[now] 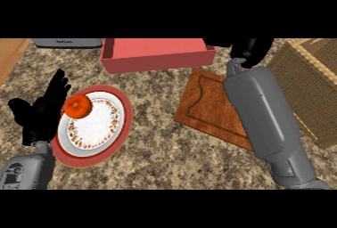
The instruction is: Pick the croissant from the cutting board and place it in the basket
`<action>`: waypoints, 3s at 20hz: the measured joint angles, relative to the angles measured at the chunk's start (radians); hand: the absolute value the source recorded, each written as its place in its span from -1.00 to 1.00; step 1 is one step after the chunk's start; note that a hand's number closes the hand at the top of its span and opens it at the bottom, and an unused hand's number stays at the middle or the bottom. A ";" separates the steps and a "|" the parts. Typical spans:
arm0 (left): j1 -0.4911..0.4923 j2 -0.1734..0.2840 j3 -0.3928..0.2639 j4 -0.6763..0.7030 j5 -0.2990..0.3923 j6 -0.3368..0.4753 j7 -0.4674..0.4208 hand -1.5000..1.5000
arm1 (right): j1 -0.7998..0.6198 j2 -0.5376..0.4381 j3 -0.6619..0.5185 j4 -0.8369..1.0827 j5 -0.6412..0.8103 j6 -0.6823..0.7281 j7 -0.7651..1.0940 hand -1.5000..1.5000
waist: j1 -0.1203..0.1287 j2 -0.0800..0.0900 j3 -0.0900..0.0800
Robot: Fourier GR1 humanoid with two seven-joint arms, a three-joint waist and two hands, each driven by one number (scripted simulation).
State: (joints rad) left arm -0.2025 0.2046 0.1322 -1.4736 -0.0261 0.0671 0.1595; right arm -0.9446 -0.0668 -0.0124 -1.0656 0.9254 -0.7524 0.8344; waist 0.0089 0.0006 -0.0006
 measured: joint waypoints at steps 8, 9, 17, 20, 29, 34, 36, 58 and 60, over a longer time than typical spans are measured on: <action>-0.008 0.000 0.003 0.008 -0.008 0.000 -0.001 0.00 | -0.144 -0.115 -0.108 0.191 0.028 0.023 0.015 1.00 | 0.005 0.003 0.000; -0.001 0.000 -0.002 -0.007 -0.006 -0.004 0.007 0.00 | -0.153 -0.134 -0.117 0.213 0.029 0.029 0.014 1.00 | 0.006 0.003 0.000; -0.011 0.001 0.006 -0.003 -0.001 -0.011 0.005 0.00 | -0.207 -0.248 -0.188 0.432 -0.020 0.061 -0.083 1.00 | 0.014 0.007 0.001; -0.030 0.004 0.008 0.013 -0.004 -0.011 0.003 0.00 | -0.216 -0.281 -0.218 0.503 -0.042 0.067 -0.121 1.00 | 0.015 0.009 0.001; -0.032 0.001 0.011 0.027 -0.009 -0.013 -0.007 0.00 | -0.186 -0.358 -0.290 0.641 -0.108 0.058 -0.240 1.00 | 0.016 0.009 0.002; -0.036 -0.002 0.016 0.037 -0.007 -0.013 -0.012 0.00 | -0.146 -0.391 -0.338 0.643 -0.183 0.088 -0.337 1.00 | 0.010 0.007 0.002; -0.022 -0.013 0.003 0.010 -0.017 -0.003 -0.003 0.00 | -0.126 -0.406 -0.362 0.637 -0.220 0.103 -0.381 1.00 | 0.010 0.006 0.001; -0.025 -0.012 0.004 0.006 -0.015 -0.017 -0.005 0.00 | -0.199 -0.569 -0.023 0.858 0.211 0.277 -0.357 1.00 | 0.026 0.011 0.000; -0.027 -0.016 0.002 0.002 -0.017 -0.012 -0.001 0.00 | -0.210 -0.572 -0.028 0.880 0.207 0.328 -0.351 1.00 | 0.026 0.010 -0.001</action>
State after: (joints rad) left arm -0.2292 0.1887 0.1341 -1.4717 -0.0429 0.0547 0.1584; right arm -1.1547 -0.6392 -0.0403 -0.1851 1.1322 -0.4241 0.4835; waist 0.0351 0.0104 -0.0013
